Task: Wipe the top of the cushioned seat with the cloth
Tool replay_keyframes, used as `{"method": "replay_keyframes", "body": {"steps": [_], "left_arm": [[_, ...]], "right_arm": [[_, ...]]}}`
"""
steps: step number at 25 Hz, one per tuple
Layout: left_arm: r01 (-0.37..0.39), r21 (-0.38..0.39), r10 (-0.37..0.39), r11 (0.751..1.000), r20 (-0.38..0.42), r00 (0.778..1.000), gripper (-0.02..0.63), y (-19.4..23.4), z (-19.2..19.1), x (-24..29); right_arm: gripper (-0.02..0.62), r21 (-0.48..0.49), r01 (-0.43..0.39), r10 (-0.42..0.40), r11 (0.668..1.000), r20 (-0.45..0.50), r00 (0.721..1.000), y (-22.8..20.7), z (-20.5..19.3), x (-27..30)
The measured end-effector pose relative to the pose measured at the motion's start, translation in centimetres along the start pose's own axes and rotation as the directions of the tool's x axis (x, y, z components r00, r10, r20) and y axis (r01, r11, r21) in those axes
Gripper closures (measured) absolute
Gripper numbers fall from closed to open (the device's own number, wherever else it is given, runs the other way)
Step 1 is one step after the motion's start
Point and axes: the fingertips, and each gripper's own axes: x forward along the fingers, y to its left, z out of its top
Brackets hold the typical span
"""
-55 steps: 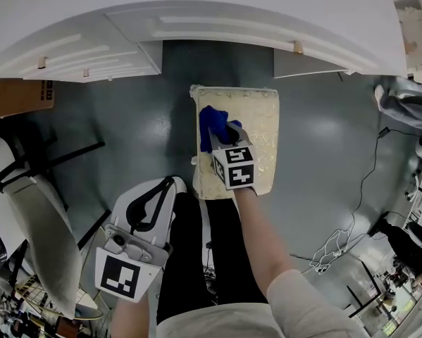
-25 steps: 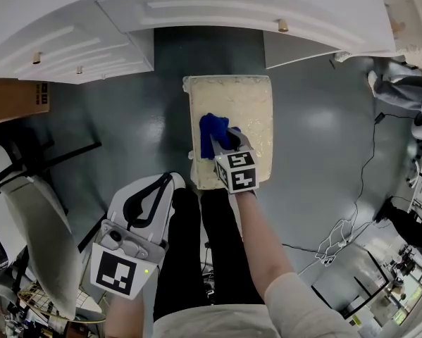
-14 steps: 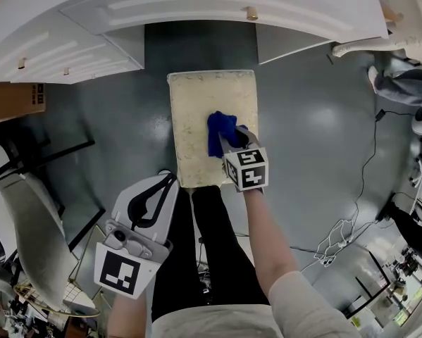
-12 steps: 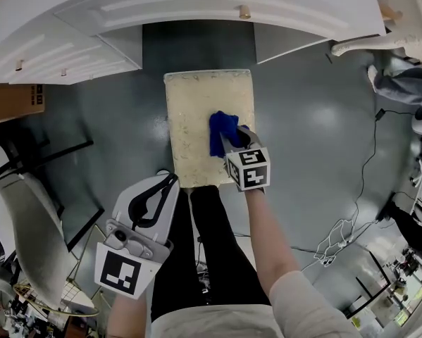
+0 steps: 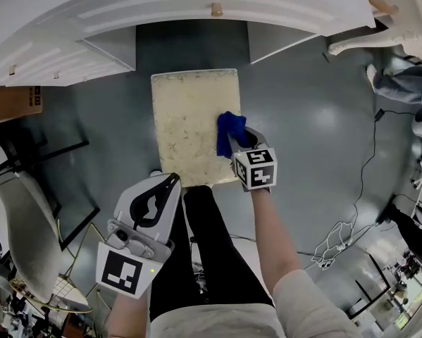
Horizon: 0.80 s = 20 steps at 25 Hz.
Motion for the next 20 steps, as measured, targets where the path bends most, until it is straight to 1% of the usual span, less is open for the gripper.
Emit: {"method": "replay_keyframes", "body": {"steps": [7,11,20], "left_arm": [[-0.017,0.000,0.017,1.000,0.006,1.000,0.606,-1.0,0.1,0.0],[-0.020,-0.004,0.020,1.000,0.011,1.000,0.606,-1.4,-0.1,-0.4],[0.019,0.006,-0.019,1.000,0.007,1.000,0.606,-1.8,-1.0,-1.5]], "right_arm": [[0.517,-0.032,-0.001,0.001,0.999,-0.004,1.000,0.1,-0.3,-0.3],[0.518,-0.058,-0.005,0.004,0.998,-0.013,1.000,0.6,-1.5,-1.0],[0.518,-0.014,0.022,-0.022,1.000,0.001,1.000,2.0,-5.6,-3.3]]}}
